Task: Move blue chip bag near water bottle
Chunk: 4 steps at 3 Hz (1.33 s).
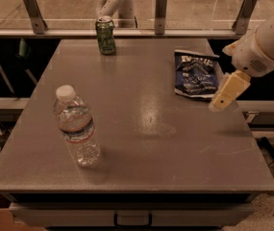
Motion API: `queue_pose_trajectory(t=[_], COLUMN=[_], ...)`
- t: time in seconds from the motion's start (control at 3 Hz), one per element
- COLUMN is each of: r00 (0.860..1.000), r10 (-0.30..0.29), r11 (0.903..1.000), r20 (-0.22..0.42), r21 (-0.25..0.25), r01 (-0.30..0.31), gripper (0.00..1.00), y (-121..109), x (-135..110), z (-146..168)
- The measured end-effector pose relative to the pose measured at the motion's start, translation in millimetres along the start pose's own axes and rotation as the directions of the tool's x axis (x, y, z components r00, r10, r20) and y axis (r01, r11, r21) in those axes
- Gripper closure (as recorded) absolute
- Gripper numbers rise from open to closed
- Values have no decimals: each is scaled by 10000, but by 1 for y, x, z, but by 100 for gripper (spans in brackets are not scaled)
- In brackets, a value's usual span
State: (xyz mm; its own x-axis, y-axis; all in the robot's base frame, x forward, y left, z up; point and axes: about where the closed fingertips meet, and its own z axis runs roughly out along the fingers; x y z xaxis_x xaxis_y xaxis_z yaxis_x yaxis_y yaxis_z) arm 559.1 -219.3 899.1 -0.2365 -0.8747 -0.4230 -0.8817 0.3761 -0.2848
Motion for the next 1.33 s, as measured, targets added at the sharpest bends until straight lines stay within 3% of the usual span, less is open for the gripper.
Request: queue_pose_trajectory(t=[0.33, 0.67, 1.33], r00=[9973, 9897, 9790], r10=[578, 1214, 1892], r11=[9980, 9909, 9751], r20=[461, 761, 763], r21=[-268, -677, -1319], r01=[-566, -1163, -1781], gripper=[0, 17, 64], y=[-19, -28, -21], x=[-1, -1, 3], z=[35, 56, 72])
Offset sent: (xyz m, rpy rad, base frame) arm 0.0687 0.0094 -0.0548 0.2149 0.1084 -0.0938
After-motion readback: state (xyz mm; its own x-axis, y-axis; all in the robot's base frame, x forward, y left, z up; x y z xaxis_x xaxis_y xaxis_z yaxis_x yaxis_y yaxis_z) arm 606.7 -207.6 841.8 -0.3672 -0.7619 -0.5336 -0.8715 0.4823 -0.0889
